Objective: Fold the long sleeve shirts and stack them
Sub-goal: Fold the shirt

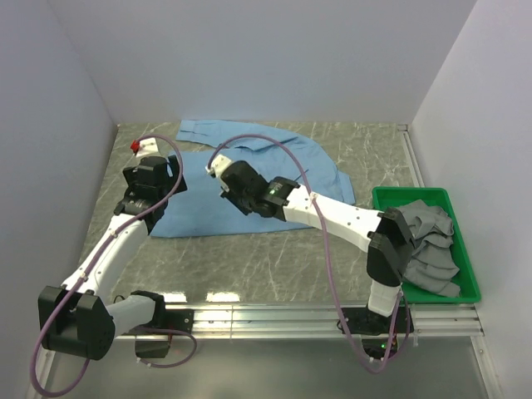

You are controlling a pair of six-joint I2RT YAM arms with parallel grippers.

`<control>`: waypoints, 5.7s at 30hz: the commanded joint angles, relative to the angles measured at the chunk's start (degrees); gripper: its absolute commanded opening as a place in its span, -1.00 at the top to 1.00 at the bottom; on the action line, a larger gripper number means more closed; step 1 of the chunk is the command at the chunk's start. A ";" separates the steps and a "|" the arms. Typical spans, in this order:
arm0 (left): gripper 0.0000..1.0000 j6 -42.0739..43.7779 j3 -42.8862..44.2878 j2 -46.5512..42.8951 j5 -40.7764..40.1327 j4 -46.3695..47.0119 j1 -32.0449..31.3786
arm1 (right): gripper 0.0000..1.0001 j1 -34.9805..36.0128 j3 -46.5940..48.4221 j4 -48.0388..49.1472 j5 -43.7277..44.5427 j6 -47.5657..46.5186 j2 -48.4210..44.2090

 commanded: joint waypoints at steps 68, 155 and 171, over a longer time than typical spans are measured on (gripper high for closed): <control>-0.99 -8.79 0.76 -5.25 -4.55 -1.78 -0.03 | -0.04 -2.41 19.45 15.80 -28.70 40.46 19.68; -0.85 -34.10 -11.63 19.19 14.79 -6.62 0.06 | -0.05 -35.46 -29.23 3.94 -12.59 31.49 -0.03; -0.85 -33.05 -10.16 -4.89 22.88 -12.61 0.94 | -0.06 -32.99 -35.40 6.30 -25.59 32.18 -19.89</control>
